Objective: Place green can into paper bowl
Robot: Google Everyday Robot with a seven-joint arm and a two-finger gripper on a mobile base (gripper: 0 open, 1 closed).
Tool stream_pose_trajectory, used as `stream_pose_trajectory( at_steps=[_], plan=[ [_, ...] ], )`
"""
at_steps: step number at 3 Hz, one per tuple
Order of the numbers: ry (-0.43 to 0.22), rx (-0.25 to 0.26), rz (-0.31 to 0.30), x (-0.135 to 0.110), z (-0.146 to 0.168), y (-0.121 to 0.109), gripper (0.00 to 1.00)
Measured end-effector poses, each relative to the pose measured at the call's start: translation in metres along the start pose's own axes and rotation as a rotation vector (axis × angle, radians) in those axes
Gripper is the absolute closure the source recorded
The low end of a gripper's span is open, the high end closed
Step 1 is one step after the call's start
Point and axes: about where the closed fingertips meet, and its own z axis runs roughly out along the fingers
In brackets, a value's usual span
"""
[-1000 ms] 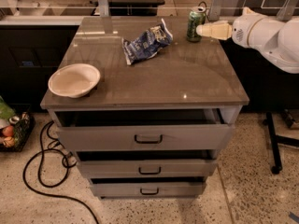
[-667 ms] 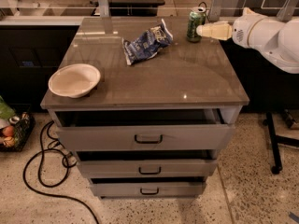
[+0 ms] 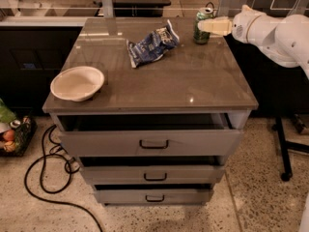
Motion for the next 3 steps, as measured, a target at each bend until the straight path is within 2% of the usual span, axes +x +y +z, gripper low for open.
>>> stream_pose_trajectory(
  at_steps=[2,3],
  plan=[
    [-0.035,-0.018,0.057,0.002,0.042,-0.020,0.00],
    [-0.019,-0.022,0.060,0.010,0.060,-0.020,0.00]
  ],
)
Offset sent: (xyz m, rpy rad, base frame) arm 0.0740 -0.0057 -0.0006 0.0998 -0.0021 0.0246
